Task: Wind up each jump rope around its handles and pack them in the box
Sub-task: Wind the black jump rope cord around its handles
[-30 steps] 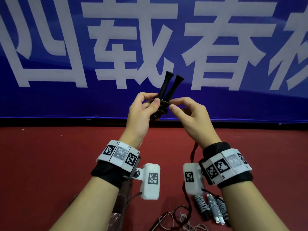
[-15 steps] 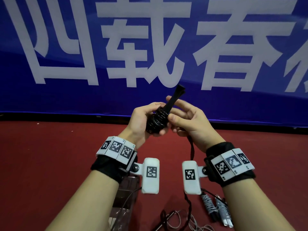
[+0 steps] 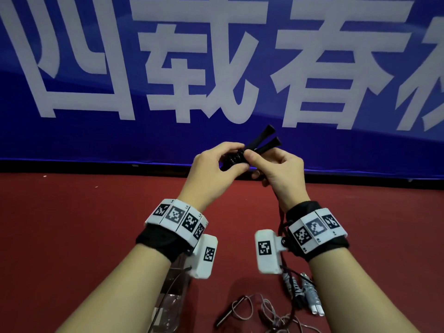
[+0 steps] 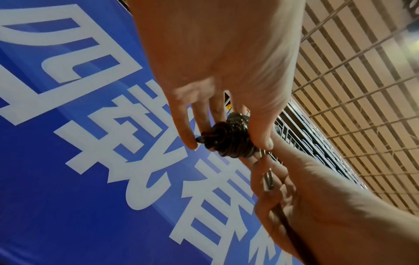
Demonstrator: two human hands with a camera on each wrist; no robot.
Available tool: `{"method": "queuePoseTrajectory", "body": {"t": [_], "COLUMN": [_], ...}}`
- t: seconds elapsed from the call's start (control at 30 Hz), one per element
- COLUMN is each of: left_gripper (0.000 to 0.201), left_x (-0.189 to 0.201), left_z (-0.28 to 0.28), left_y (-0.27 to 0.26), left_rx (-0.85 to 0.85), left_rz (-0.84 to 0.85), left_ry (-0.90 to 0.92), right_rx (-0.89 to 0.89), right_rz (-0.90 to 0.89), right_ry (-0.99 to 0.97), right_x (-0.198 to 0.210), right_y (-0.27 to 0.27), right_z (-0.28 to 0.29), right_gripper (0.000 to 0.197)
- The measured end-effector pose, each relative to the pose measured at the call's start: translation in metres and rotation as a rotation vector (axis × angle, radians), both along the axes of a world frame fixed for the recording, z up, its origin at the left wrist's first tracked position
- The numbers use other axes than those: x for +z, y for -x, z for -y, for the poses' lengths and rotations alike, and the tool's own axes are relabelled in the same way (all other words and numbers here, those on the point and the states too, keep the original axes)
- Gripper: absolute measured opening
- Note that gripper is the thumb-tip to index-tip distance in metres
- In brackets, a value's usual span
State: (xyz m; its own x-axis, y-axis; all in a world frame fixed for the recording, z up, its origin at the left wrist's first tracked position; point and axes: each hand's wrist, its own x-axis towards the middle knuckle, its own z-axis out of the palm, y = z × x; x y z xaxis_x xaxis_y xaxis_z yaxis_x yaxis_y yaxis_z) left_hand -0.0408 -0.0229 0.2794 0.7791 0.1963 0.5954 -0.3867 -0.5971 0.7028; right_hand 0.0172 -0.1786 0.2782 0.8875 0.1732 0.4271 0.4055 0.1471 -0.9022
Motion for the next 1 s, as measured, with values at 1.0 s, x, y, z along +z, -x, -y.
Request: {"method": "queuePoseTrajectory", "body": {"t": [1.0], "left_gripper": [0.029], "left_x": [0.017], "left_z": [-0.001], "left_y": [0.004], "left_rx": [-0.236], "left_rz": [-0.019], "left_ry": [0.612], "right_rx": [-0.05], "right_rz": [0.451], "right_ry": [0.267], "right_x": [0.005], "right_y": [0.009], "right_z": [0.003], "right_gripper": [0.019]}}
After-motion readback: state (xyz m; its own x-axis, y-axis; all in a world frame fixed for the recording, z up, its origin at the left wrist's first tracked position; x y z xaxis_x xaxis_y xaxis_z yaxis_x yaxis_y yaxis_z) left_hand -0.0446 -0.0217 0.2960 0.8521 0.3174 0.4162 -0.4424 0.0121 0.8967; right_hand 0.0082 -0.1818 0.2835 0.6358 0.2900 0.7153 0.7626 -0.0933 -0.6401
